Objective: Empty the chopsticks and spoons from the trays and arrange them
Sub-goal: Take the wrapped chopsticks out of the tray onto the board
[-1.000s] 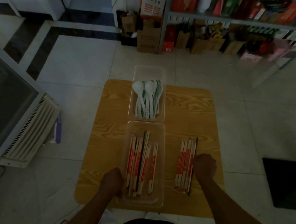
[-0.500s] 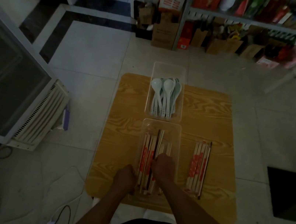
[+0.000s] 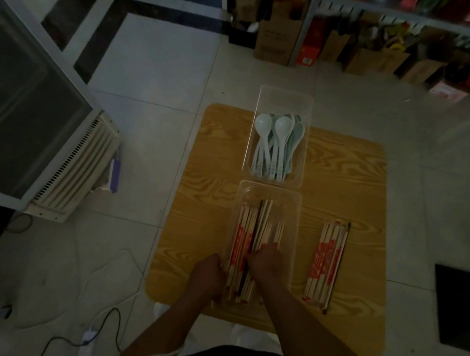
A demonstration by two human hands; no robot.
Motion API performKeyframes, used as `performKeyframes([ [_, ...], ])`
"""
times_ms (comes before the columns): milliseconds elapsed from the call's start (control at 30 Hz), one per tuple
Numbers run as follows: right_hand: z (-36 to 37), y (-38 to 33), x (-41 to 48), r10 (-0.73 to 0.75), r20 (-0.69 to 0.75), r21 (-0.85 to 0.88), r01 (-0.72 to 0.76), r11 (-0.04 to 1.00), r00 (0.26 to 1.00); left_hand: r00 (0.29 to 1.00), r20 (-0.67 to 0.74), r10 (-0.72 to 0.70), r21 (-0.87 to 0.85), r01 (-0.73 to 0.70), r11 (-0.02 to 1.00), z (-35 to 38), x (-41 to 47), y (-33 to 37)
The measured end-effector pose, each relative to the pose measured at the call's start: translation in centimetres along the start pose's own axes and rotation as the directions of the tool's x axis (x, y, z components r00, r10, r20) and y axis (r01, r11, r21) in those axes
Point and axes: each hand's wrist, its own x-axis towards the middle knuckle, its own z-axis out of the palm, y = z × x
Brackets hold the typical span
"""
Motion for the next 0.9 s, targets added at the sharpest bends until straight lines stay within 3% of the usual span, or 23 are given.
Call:
performKeyframes([
  [367,-7.2,-2.0,-3.6,-0.216,0.1,0.061,0.211,0.976,0.971,1.0,0.006,0.006,0.152,-0.007,0.988,-0.4,-1.0,0.5],
  [567,-14.3,3.3,-4.0,-0.301,-0.023,0.2,0.3,0.933,0.953,0.998,-0.056,-0.012,0.08,0.016,0.997,0.0,-0.5,0.9],
  [700,-19.3,8.9,-1.8,-0.132,-0.204,0.216,0.176,0.96,0.97,0.996,-0.089,-0.012,0.079,0.019,0.997,0.2,-1.0,1.3],
  [800,-20.8,13.1,0.4,0.1,-0.22,0.192,-0.057,0.98,0.97,0.994,-0.104,-0.018,0.086,0.027,0.996,0.5,-0.9,1.2],
  [900,-19.8,15.8,1.8,0.201,-0.187,0.176,-0.169,0.97,0.961,0.993,-0.118,-0.025,0.097,0.036,0.995,0.6,-0.9,1.2],
])
